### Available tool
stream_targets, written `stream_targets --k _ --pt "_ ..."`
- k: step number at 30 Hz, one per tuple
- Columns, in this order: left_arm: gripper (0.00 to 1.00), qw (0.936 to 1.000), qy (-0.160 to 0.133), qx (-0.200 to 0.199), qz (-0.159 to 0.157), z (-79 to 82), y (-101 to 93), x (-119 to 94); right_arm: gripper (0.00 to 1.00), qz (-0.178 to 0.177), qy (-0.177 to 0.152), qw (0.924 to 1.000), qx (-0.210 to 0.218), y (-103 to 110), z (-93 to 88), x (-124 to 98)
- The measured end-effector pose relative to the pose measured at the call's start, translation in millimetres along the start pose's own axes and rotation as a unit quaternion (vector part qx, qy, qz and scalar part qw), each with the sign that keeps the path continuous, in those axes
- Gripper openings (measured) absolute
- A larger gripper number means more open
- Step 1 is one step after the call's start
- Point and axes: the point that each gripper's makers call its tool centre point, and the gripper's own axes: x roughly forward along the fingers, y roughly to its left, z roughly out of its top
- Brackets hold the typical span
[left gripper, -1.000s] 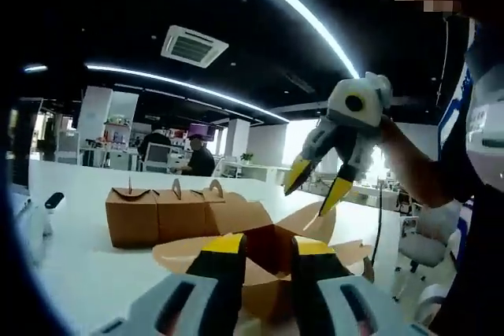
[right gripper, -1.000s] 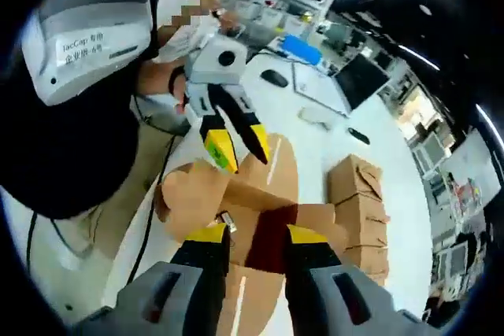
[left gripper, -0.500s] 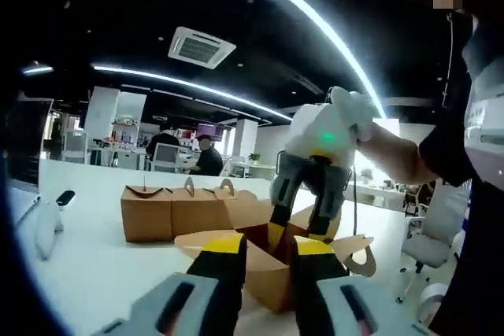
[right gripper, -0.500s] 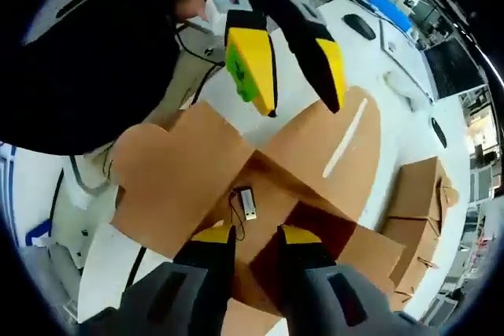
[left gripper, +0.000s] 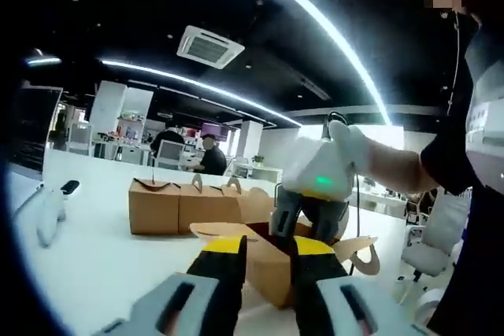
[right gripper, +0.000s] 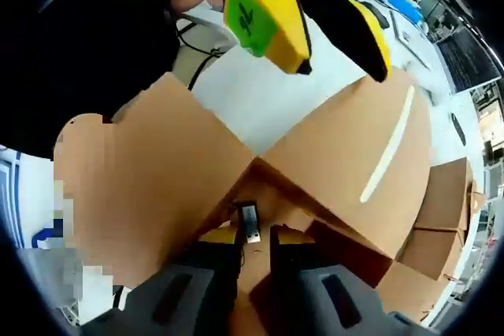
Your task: Pick up one paper box from the group, open the paper box, and remove the item inside
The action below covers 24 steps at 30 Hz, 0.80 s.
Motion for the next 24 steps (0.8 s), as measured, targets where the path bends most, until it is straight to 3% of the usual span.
stream_targets --k 14,24 --pt "0.24 1.0000 0.002 -0.008 -0.004 -4.7 -5.2 2 0.10 0.007 -0.006 0.9998 -0.015 -5 -7.0 6" --pt "0.24 0.9998 0.004 -0.017 -0.001 -8.8 -2.6 3 0.09 0.005 0.012 0.9991 -0.041 -30 -23.3 4"
